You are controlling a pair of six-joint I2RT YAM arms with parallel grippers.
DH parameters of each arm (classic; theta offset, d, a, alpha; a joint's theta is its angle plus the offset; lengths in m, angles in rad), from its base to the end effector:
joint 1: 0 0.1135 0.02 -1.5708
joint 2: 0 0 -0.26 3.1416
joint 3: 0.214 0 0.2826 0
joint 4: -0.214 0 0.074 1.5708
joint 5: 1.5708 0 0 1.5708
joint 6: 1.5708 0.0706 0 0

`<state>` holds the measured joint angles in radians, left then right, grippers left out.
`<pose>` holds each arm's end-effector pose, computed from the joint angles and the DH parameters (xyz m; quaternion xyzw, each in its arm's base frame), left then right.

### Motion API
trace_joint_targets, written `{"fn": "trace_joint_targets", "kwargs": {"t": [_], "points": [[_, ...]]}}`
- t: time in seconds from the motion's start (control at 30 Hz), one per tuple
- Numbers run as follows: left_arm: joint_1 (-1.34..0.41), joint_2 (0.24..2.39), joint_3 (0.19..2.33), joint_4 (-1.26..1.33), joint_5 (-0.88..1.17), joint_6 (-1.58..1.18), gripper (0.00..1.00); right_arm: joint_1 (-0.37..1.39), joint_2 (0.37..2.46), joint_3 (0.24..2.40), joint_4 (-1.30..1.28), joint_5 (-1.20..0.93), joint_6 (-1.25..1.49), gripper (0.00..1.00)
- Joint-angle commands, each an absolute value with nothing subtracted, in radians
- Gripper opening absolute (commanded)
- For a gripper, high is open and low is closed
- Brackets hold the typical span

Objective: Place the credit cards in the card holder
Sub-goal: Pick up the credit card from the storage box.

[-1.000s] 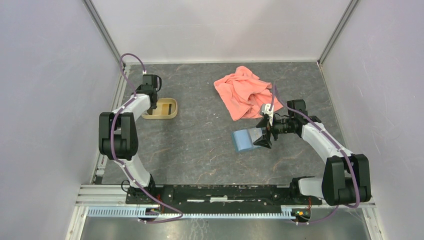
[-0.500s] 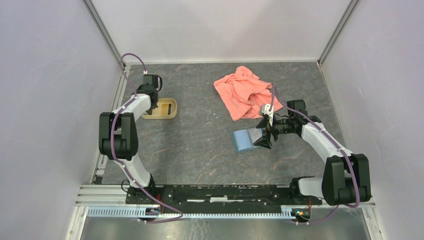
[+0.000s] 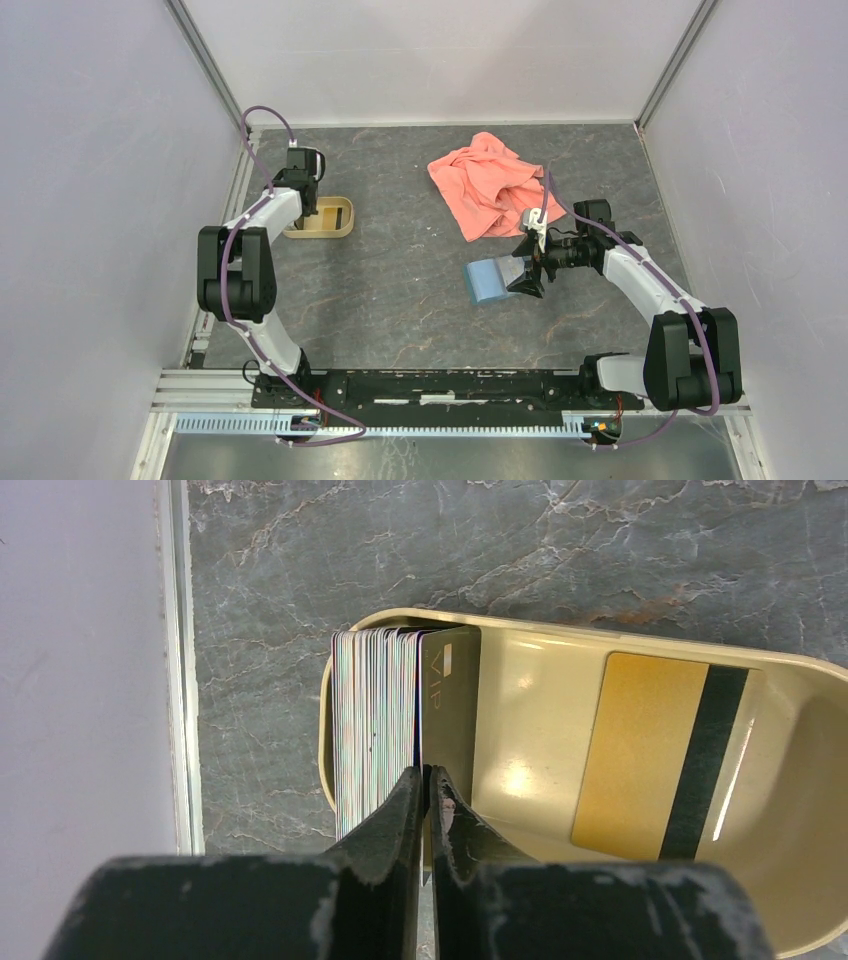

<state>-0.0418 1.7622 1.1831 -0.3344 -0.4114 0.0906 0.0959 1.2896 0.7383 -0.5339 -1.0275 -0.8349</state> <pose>0.4190 0.0107 0.1580 -0.0045 0.9289 0.2010 0.3112 0.2591 0.0856 0.1720 -0.4850 0.7024 0.3692 0.3675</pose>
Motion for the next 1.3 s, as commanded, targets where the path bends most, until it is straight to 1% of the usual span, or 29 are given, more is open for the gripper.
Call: {"fn": "trace_joint_targets", "kwargs": {"t": [0.0, 0.1, 0.2, 0.4, 0.6, 0.7, 0.8, 0.83, 0.87, 0.93, 1.0, 1.07, 1.13, 1.27], "points": [[-0.037, 1.712, 1.208, -0.316, -0.399, 0.08, 0.1, 0.093, 1.293, 0.775, -0.533, -1.034, -0.844, 0.98], [-0.037, 1.709, 1.21, -0.318, -0.376, 0.077, 0.08, 0.092, 1.296, 0.775, -0.533, -1.032, -0.844, 0.98], [-0.037, 1.704, 1.212, -0.322, -0.352, 0.076, 0.02, 0.093, 1.297, 0.775, -0.533, -1.032, -0.845, 0.98], [-0.038, 1.663, 1.21, -0.326, -0.222, 0.049, 0.02, 0.092, 1.298, 0.775, -0.534, -1.028, -0.847, 0.98], [-0.038, 1.531, 1.196, -0.331, -0.025, 0.004, 0.02, 0.093, 1.301, 0.776, -0.534, -1.022, -0.848, 0.98], [-0.037, 1.452, 1.151, -0.289, 0.208, -0.072, 0.02, 0.093, 1.3, 0.776, -0.533, -1.024, -0.85, 0.98], [-0.038, 1.374, 1.044, -0.146, 0.53, -0.204, 0.02, 0.092, 1.293, 0.775, -0.533, -1.048, -0.848, 0.98], [-0.038, 1.352, 1.015, -0.083, 0.58, -0.26, 0.02, 0.092, 1.29, 0.774, -0.534, -1.064, -0.847, 0.98], [-0.038, 1.328, 0.957, 0.004, 0.674, -0.328, 0.02, 0.093, 1.285, 0.772, -0.534, -1.089, -0.845, 0.98], [-0.05, 1.29, 0.843, 0.242, 0.767, -0.509, 0.02, 0.093, 1.271, 0.768, -0.528, -1.138, -0.836, 0.98], [-0.092, 1.259, 0.73, 0.5, 0.787, -0.691, 0.02, 0.092, 1.258, 0.757, -0.496, -1.196, -0.794, 0.98], [-0.18, 1.238, 0.66, 0.664, 0.747, -0.778, 0.02, 0.092, 1.239, 0.728, -0.392, -1.245, -0.663, 0.97], [-0.284, 1.226, 0.613, 0.769, 0.67, -0.81, 0.02, 0.093, 1.211, 0.672, -0.187, -1.276, -0.427, 0.94], [-0.457, 1.262, 0.539, 0.996, 0.513, -0.876, 0.02, 0.092, 1.157, 0.539, 0.282, -1.264, 0.065, 0.93]]}}
